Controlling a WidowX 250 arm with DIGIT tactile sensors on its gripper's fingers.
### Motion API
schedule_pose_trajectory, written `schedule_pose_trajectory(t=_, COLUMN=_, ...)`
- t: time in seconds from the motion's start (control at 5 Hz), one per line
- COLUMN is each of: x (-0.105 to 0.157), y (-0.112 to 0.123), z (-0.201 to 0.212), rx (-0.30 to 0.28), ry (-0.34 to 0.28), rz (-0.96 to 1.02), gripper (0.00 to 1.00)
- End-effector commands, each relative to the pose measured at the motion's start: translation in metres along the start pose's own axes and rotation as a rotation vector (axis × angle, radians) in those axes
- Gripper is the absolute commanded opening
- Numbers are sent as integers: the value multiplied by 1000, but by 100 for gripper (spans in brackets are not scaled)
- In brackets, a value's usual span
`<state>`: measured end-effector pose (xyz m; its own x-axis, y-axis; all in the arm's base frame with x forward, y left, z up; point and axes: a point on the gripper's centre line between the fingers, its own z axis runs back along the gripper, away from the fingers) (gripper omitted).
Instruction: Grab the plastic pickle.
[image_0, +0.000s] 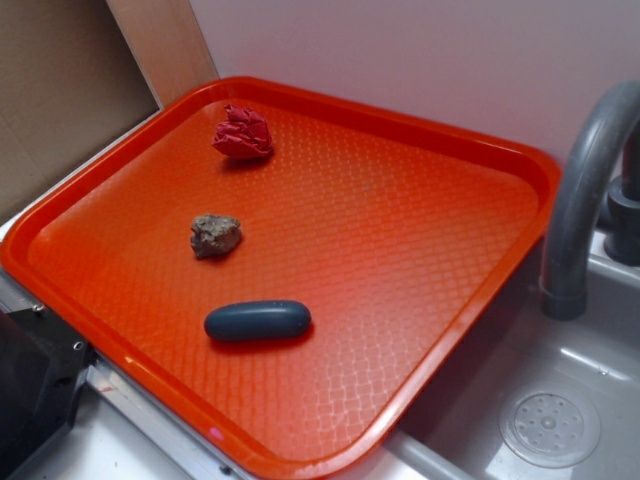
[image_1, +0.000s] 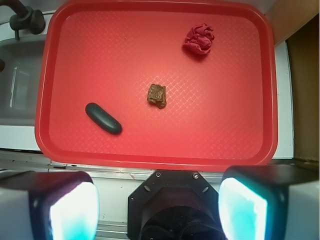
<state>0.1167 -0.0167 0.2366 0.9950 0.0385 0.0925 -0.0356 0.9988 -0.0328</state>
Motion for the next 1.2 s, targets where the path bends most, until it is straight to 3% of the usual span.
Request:
schedule_pose_trajectory(t=0.0, x=0, y=0, z=0, rx=0, ry=0, rz=0, gripper=100)
schedule_pose_trajectory(t=0.2, x=9, y=-16, z=-12, rx=19, ry=-61, rz=-246, gripper=100)
schedule_pose_trajectory(t=0.4, x=10, y=-32, z=-22, rx=-27, ry=-144, rz=-485, gripper=100)
schedule_pose_trajectory(t=0.6, x=9, y=-55, z=-44, rx=-120, ry=-195, rz=-689, gripper=100)
schedule_pose_trajectory(t=1.0, x=35, y=-93, z=-115, rx=-104, ry=-101, rz=-755, gripper=100)
